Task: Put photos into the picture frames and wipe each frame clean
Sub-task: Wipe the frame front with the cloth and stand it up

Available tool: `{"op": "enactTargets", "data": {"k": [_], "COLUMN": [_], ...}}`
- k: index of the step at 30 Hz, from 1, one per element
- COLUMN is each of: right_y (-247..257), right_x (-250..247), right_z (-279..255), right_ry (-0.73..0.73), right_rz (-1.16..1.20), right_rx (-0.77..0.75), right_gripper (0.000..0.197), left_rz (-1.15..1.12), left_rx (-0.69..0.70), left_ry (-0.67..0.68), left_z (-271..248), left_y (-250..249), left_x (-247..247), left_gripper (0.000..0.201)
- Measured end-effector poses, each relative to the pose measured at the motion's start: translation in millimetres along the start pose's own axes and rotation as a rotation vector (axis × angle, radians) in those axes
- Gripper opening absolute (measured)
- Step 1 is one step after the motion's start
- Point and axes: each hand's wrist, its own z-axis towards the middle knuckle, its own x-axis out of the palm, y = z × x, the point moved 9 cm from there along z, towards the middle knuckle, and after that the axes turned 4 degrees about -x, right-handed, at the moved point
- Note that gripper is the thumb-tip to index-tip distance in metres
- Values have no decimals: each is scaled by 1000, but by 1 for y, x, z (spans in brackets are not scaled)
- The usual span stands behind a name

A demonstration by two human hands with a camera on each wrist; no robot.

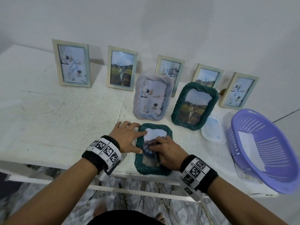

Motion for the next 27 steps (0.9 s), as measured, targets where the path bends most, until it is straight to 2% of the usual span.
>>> {"op": "enactTargets", "data": {"k": [4,9,14,18,24,27], "right_y": [-14,-15,4,16,12,1], "right_x": [-20,-3,7,11,6,-4], "right_z": [21,13,-12,-38,-52,-51], "right_ry": [-92,-91,-49,-48,-27,-19], "right_rz": [-69,-34,69,71,-35,-45], "right_rx": [98,133,63,17,43,113], "right_gripper": [42,48,44,58,58,53], "left_rz": [-22,-15,12,16,23,28], "left_rx": [-3,-13,-29,-28,-23,-19], "left_ry": [24,42,52,55,63,64], "left_z": [1,1,0,1,0,0], "left_y": [0,4,3,3,3,2], "left_x": [3,8,8,8,7,7], "left_gripper": [99,110,110,110,109,108]}}
